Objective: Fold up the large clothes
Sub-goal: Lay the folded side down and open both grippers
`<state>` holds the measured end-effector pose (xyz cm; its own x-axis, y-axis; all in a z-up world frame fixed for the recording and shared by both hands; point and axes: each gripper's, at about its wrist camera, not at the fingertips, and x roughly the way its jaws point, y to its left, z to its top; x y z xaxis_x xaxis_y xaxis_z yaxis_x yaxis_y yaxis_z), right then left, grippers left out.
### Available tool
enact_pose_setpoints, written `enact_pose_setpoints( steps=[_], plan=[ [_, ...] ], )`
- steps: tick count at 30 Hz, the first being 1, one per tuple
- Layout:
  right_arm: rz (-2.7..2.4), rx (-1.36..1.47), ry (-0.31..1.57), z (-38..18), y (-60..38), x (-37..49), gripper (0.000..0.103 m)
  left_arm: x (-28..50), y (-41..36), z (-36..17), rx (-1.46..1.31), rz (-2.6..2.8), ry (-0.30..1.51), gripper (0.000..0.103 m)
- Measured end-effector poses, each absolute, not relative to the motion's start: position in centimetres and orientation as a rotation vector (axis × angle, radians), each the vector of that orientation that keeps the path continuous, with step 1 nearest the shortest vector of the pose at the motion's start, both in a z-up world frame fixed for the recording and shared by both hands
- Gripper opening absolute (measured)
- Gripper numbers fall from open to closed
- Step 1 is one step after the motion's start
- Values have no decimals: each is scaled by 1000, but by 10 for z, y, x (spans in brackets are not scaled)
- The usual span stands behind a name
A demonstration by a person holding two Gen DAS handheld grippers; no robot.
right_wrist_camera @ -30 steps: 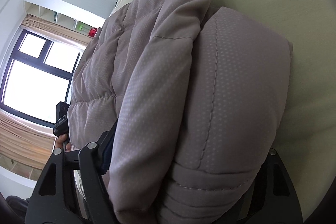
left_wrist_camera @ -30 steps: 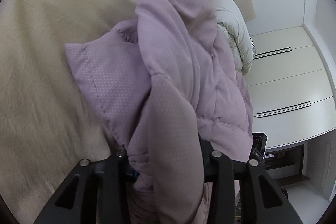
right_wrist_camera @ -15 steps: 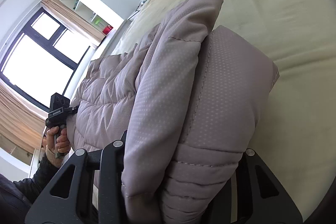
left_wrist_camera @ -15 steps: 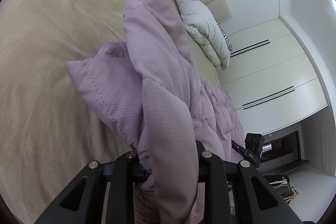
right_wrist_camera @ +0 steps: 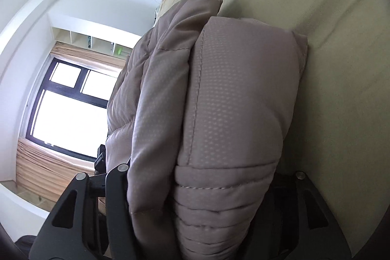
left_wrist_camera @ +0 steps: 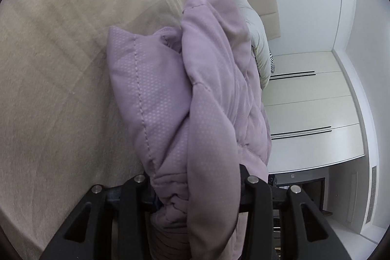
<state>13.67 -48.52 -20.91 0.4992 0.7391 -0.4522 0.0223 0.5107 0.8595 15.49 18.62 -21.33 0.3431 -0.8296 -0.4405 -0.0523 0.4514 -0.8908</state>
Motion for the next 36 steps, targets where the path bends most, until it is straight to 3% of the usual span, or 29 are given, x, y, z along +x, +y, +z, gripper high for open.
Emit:
enact_pose_setpoints(
  steps=[5, 9, 11, 15, 19, 23, 36],
  plan=[
    [387, 944, 997, -184, -512, 116, 61, 127, 208, -175, -893, -499, 1063, 46],
    [154, 663, 965, -127, -513, 87, 64, 100, 216, -113, -643, -306, 941, 46],
    [42, 551, 926, -96, -508, 83, 64, 98, 205, -82, -565, -271, 872, 47],
    [146, 478, 809, -50, -471, 99, 64, 115, 138, -45, -332, -318, 785, 59],
    [286, 347, 803, -54, -410, 128, 64, 139, 83, -65, -212, -324, 826, 59],
    [199, 275, 916, -86, -350, 175, 64, 171, 52, -100, -79, -237, 875, 59],
    [74, 256, 946, -156, -376, 261, 67, 216, 66, -151, -101, -225, 897, 69]
  ],
)
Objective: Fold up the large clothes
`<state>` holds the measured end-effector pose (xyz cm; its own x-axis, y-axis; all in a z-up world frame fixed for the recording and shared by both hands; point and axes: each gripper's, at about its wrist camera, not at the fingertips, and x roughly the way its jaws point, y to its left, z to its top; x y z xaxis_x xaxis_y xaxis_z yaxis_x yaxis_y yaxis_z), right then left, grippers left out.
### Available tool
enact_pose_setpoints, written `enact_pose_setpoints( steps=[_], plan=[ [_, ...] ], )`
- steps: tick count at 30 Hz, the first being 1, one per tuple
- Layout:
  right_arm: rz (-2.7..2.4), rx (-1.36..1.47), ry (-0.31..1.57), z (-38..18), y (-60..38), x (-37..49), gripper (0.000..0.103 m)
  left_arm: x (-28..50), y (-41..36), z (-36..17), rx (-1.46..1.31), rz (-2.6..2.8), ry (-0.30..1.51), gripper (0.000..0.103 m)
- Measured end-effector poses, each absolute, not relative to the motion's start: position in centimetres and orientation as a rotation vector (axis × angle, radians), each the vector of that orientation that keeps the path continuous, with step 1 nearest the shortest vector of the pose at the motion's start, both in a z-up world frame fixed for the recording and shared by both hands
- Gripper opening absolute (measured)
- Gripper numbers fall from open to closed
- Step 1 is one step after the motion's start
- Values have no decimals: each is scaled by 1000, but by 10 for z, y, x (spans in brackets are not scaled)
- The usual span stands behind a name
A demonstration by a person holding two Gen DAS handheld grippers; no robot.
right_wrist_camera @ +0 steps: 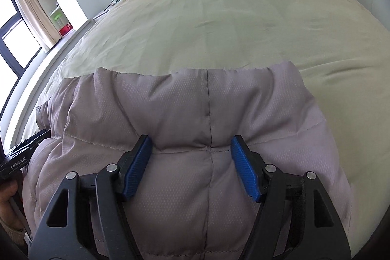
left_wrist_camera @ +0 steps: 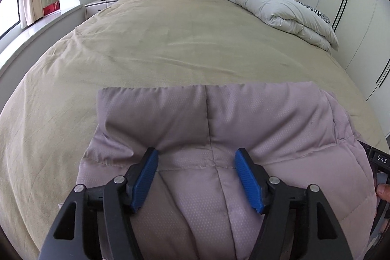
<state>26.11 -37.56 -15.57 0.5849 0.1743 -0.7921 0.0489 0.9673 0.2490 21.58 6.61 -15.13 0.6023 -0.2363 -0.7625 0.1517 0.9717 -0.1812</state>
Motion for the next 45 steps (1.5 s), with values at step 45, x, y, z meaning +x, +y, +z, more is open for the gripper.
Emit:
enact_pose_setpoints(
  steps=[45],
  plan=[
    [-148, 64, 662, 35, -301, -52, 103, -48, 36, -17, 49, 76, 710, 103]
  ],
)
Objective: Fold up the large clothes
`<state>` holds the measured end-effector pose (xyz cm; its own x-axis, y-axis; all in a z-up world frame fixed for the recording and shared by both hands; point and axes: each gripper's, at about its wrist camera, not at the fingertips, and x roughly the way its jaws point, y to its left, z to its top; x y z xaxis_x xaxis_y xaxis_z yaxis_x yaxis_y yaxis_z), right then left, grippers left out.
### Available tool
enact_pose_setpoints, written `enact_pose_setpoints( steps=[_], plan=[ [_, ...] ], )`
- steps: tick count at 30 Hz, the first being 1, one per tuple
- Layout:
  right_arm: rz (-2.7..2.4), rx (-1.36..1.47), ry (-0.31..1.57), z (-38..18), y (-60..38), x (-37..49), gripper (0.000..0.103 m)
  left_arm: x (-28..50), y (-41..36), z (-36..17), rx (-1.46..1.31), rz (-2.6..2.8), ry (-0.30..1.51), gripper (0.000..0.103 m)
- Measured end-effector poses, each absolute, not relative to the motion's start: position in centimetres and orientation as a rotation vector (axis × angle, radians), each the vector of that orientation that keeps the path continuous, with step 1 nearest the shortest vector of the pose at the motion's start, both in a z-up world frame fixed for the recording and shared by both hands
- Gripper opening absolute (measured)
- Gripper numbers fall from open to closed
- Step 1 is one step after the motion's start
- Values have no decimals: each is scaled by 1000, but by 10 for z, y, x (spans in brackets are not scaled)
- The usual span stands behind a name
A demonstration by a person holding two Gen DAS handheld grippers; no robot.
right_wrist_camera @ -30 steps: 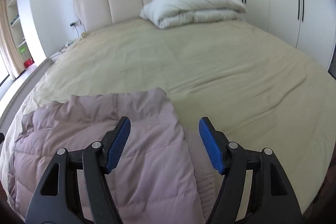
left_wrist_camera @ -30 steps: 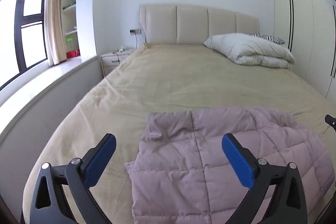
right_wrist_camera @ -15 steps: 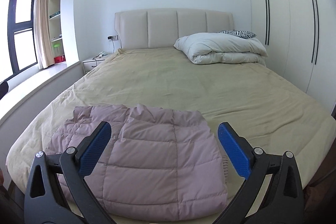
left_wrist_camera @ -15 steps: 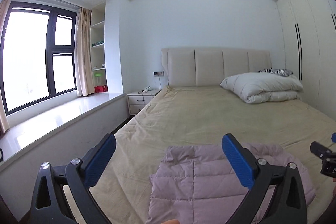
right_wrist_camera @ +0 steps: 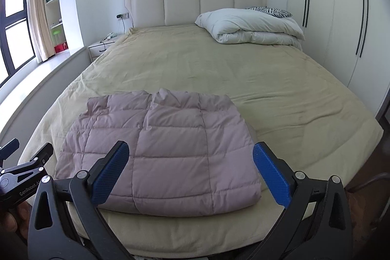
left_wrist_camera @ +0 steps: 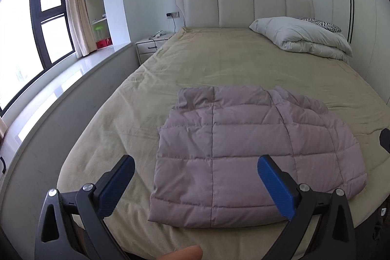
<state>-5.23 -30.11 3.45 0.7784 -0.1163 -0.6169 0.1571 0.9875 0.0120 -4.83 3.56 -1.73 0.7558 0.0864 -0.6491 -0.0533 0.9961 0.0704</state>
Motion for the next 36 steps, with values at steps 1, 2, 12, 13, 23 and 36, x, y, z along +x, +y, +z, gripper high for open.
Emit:
enact_pose_setpoints(
  steps=[1, 2, 12, 13, 23, 36],
  plan=[
    [-151, 61, 670, 31, -300, -53, 103, -48, 35, -20, 48, 75, 716, 103],
    [-148, 60, 679, 27, -299, -53, 103, -48, 34, -21, 51, 75, 719, 103],
    [-129, 58, 755, 4, -303, -46, 103, -45, 30, -30, 84, 75, 750, 103],
    [-128, 58, 761, 3, -303, -45, 103, -45, 29, -31, 88, 75, 753, 103],
    [-128, 56, 795, -4, -302, -41, 103, -43, 27, -39, 94, 73, 775, 103],
    [-124, 43, 814, -9, -295, -37, 103, -44, 27, -39, 93, 72, 778, 103]
  ],
)
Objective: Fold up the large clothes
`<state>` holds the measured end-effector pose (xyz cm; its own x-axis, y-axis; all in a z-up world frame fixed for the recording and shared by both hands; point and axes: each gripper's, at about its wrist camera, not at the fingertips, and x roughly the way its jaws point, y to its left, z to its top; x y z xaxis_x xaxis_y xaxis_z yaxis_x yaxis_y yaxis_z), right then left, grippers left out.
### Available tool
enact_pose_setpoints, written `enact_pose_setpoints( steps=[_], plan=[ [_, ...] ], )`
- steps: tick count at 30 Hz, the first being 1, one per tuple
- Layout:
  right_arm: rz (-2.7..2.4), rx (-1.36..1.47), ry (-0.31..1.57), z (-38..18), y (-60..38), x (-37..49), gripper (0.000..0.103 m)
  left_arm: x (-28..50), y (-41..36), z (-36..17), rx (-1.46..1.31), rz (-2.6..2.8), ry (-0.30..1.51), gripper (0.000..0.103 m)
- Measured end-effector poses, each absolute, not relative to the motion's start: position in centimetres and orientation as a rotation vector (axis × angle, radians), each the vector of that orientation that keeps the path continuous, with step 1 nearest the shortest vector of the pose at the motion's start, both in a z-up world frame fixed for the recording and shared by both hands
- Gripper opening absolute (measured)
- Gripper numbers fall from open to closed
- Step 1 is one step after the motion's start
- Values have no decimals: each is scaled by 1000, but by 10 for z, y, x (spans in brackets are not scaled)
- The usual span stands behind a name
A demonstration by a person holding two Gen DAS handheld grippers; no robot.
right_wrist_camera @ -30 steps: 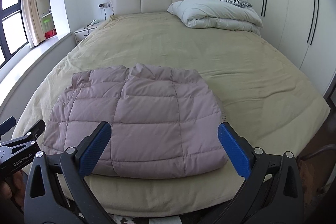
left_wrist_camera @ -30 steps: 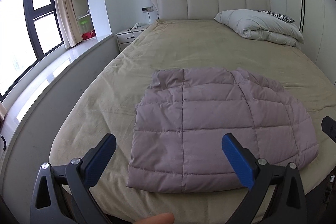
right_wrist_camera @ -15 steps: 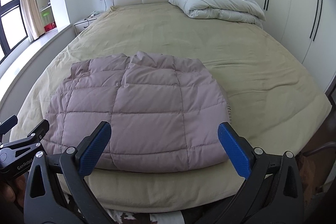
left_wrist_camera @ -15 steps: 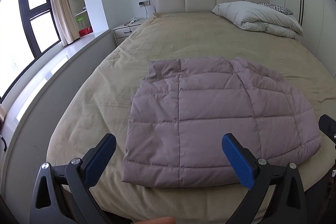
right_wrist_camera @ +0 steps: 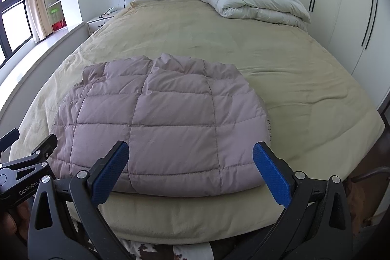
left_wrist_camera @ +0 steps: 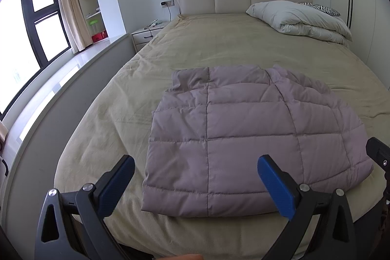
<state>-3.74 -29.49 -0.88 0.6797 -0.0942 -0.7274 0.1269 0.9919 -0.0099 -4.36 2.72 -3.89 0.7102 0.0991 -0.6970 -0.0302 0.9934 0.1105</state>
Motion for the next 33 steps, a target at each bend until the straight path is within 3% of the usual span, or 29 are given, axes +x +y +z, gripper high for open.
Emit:
enact_pose_setpoints(
  steps=[33],
  plan=[
    [-125, 37, 833, -12, -293, -35, 103, -43, 27, -43, 98, 69, 788, 103]
  ],
)
